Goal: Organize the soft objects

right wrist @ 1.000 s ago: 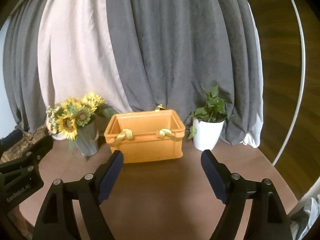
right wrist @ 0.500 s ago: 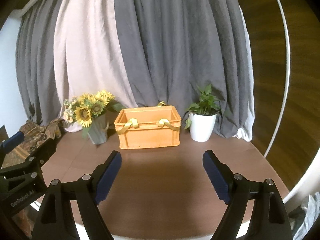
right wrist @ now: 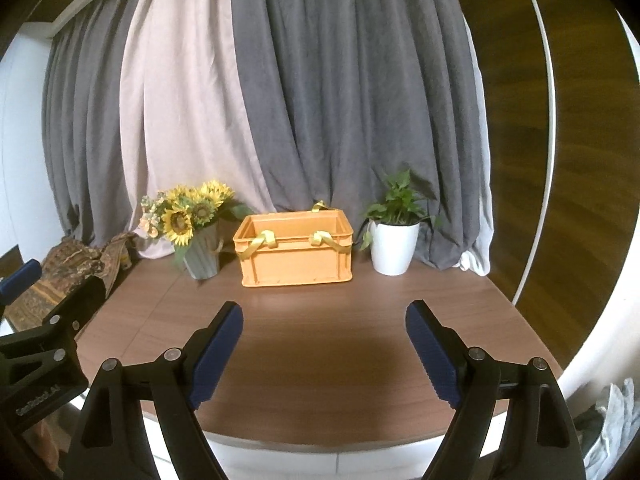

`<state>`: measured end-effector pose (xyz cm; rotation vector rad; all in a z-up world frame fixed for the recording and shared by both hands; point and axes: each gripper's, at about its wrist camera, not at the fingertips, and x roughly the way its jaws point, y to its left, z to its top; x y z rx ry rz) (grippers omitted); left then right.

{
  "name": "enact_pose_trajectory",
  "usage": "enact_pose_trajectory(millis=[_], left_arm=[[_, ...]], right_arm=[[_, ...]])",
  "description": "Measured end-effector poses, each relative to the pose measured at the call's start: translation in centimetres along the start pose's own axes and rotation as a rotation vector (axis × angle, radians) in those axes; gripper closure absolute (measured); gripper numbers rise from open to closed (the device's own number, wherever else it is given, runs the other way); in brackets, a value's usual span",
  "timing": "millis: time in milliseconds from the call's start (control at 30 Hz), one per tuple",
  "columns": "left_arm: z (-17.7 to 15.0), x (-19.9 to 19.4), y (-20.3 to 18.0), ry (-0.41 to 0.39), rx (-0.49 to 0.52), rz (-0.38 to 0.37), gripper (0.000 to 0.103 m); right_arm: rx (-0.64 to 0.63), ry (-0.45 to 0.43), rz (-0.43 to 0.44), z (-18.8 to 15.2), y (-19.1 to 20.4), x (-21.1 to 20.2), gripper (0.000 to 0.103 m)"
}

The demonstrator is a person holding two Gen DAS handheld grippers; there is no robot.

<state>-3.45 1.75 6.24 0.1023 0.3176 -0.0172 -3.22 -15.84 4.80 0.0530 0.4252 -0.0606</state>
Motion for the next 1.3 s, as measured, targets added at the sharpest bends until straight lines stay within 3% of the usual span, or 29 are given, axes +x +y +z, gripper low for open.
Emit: enact_pose_trajectory(millis=[1300], left_arm=[[-0.1,-1.6,-1.8,-0.005,-0.007,0.002,0.0]], right_arm=[[0.012,0.002,-0.005,-0.9,-1.0,-1.6,0.018]])
